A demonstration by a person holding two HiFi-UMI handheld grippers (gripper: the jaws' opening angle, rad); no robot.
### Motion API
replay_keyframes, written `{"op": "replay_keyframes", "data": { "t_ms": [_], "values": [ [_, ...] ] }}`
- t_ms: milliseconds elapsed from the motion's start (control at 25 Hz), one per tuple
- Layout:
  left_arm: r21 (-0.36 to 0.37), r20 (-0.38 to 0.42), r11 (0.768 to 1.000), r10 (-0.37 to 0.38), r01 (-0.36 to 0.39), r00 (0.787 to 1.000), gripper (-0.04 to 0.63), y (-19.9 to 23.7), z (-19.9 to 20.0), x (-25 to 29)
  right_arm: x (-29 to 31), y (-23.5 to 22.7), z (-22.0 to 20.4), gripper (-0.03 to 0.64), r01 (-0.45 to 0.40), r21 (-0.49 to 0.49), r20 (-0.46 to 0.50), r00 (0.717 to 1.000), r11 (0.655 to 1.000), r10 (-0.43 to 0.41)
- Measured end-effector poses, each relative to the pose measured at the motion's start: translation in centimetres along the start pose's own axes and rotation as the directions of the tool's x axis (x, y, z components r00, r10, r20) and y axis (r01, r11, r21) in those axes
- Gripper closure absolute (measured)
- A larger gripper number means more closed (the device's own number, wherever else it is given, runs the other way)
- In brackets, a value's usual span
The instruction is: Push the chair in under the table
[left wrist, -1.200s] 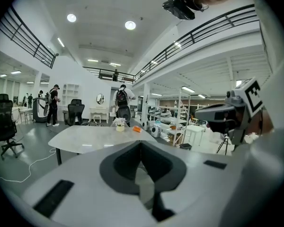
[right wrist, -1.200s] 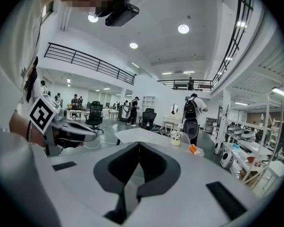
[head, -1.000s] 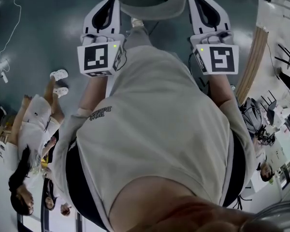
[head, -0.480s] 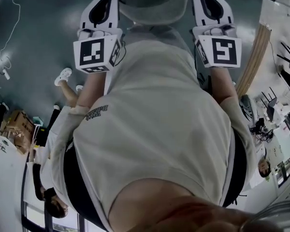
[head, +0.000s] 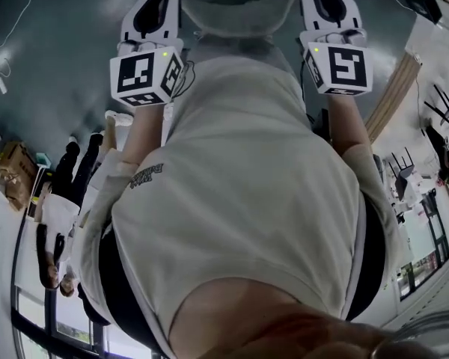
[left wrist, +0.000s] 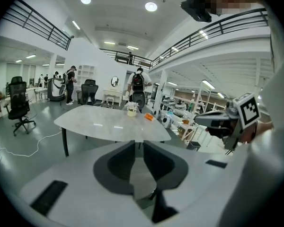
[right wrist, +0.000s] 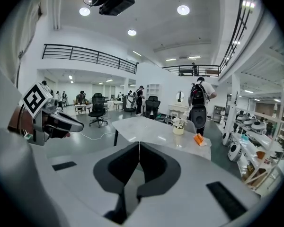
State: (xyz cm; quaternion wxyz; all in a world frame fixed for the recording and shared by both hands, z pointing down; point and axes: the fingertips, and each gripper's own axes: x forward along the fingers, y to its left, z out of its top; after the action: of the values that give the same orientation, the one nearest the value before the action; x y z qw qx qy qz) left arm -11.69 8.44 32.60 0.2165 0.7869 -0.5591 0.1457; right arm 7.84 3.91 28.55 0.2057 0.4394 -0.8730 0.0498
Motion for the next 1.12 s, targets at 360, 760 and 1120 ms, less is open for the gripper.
{"op": "replay_keyframes", "data": {
  "t_ms": [360, 760, 1120],
  "values": [
    [-0.121, -0.144, 0.988, 0.077, -0.094, 0.987, 0.445, 4.0, -4.1, 2.6, 2.3, -3.3, -5.3, 0.546, 0.033, 0.069, -0.146, 0.989, 0.997, -0.023],
    [-0.172, -0.357, 0.965, 0.125, -0.197, 0.926, 0.405, 8.0, -14.1, 8.6, 6.3, -5.3, -18.4, 0.407, 0.075, 0.159, -0.416, 0.909, 0.984, -0.002],
    [-0.245, -0.558, 0.934, 0.082, -0.258, 0.826, 0.368, 9.3, -24.2, 12.4, 8.4, -7.1, -30.6, 0.374, 0.193, 0.288, -0.582, 0.813, 0.938, 0.012]
  ]
}}
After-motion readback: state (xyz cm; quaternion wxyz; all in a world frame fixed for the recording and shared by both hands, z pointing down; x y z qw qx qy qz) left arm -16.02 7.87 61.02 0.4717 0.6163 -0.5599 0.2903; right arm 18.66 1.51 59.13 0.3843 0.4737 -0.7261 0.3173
